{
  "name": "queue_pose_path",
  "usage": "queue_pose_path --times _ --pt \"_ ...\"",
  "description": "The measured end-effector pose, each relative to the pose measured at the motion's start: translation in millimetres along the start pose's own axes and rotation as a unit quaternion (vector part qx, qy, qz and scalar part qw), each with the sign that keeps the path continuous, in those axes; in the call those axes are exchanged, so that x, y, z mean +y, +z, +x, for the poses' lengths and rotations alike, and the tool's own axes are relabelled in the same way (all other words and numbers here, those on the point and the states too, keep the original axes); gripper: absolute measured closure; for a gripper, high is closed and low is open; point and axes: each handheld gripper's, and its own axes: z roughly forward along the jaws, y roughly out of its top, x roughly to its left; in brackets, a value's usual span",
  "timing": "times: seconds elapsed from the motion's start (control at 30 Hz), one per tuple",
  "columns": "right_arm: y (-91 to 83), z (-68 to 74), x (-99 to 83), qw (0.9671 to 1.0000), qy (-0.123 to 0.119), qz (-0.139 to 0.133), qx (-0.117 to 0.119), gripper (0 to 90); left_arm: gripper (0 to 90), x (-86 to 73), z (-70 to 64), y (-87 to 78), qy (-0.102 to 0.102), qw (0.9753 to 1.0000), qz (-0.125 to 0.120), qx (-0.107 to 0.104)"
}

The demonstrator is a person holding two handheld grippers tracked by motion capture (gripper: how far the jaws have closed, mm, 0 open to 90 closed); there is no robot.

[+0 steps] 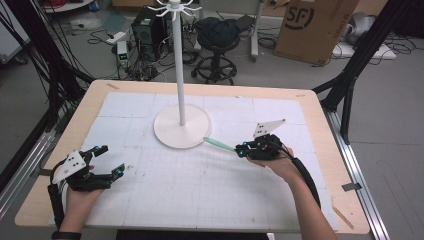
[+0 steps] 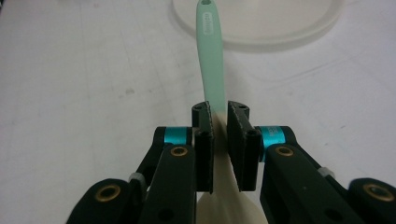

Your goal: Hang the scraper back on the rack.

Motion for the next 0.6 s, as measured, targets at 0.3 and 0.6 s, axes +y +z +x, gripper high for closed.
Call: queue_pose_path --times 0.3,0.6 --pt "-42.8 6.9 43.1 0.9979 0.046 -0.046 -0.005 81.6 9.6 0.0 0.0 0.0 0.000 1.0000 0.000 0.000" --pt "-80.4 19.3 107.3 0.9971 0.041 -0.059 -0.027 81.6 9.7 0.0 0.1 0.0 -0.001 1.0000 0.000 0.000"
